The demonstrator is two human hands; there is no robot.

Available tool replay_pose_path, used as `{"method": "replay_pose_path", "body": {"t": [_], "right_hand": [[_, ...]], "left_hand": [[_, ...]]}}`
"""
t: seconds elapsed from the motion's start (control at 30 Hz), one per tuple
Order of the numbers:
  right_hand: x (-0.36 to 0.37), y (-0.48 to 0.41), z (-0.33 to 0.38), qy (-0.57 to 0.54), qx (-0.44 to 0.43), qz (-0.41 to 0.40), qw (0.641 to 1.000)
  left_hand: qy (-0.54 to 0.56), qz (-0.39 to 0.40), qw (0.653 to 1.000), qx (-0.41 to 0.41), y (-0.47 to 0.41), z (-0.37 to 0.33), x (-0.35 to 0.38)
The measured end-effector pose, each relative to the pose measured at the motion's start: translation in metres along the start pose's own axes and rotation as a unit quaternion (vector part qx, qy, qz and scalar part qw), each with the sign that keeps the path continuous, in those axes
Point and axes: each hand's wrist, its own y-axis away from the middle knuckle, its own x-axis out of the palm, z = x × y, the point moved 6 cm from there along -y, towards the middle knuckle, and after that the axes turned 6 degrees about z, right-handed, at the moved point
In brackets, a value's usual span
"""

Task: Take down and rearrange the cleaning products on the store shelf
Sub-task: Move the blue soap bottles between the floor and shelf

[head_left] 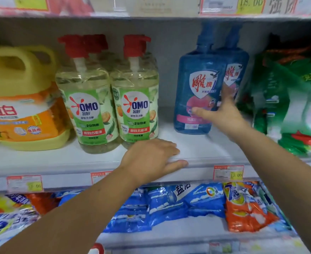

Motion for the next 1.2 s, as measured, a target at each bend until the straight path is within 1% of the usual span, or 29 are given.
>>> {"method": "replay_pose_path", "body": {"t": [0.07, 0.1, 0.23, 0.4, 0.57, 0.67, 0.73, 0.87, 1.0, 1.07, 1.13, 1.17, 1.2], "right_hand": [[0.013, 0.005, -0.018, 0.034, -0.01, -0.009, 0.999], [0.016, 0.004, -0.023, 0.054, -0.012, -0.014, 0.998], [0.017, -0.016, -0.028, 0.107, 0.021, -0.014, 0.994], [0.017, -0.046, -0.03, 0.108, 0.03, -0.015, 0.994], [0.022, -0.057, -0.038, 0.11, 0.041, -0.051, 0.992], [0.025, -0.063, -0.038, 0.149, 0.047, -0.07, 0.985], [0.026, -0.064, -0.038, 0.154, 0.053, -0.07, 0.984], [0.031, -0.058, -0.031, 0.131, 0.066, -0.07, 0.987], [0.032, -0.032, -0.023, 0.094, 0.102, -0.071, 0.988], [0.022, -0.005, -0.009, 0.059, 0.077, -0.098, 0.99], [0.01, 0.033, 0.009, 0.006, 0.028, -0.127, 0.992], [0.005, 0.051, 0.017, -0.024, 0.005, -0.136, 0.99], [0.0, 0.068, 0.024, -0.047, -0.019, -0.139, 0.989]], "left_hand": [[0.001, 0.013, 1.0, -0.003, 0.0, 0.001, 0.004], [0.004, 0.003, 1.0, -0.004, 0.0, 0.001, 0.003], [0.002, -0.022, 1.0, -0.011, 0.0, 0.005, 0.004], [0.008, -0.048, 0.999, 0.006, 0.0, 0.004, 0.003], [0.009, -0.063, 0.998, 0.008, 0.001, 0.006, 0.004], [0.011, -0.069, 0.997, 0.01, 0.001, 0.006, 0.005], [0.014, -0.072, 0.997, 0.012, 0.001, 0.006, 0.006], [0.0, -0.069, 0.998, 0.008, 0.001, 0.008, 0.006], [0.003, -0.039, 0.999, -0.034, 0.001, 0.012, 0.007], [0.007, -0.002, 0.999, -0.053, 0.001, 0.011, 0.006], [-0.014, 0.038, 0.997, -0.064, 0.001, 0.005, 0.003], [-0.011, 0.042, 0.996, -0.076, 0.004, 0.005, 0.001], [0.012, 0.03, 0.995, -0.094, 0.008, 0.006, -0.001]]}}
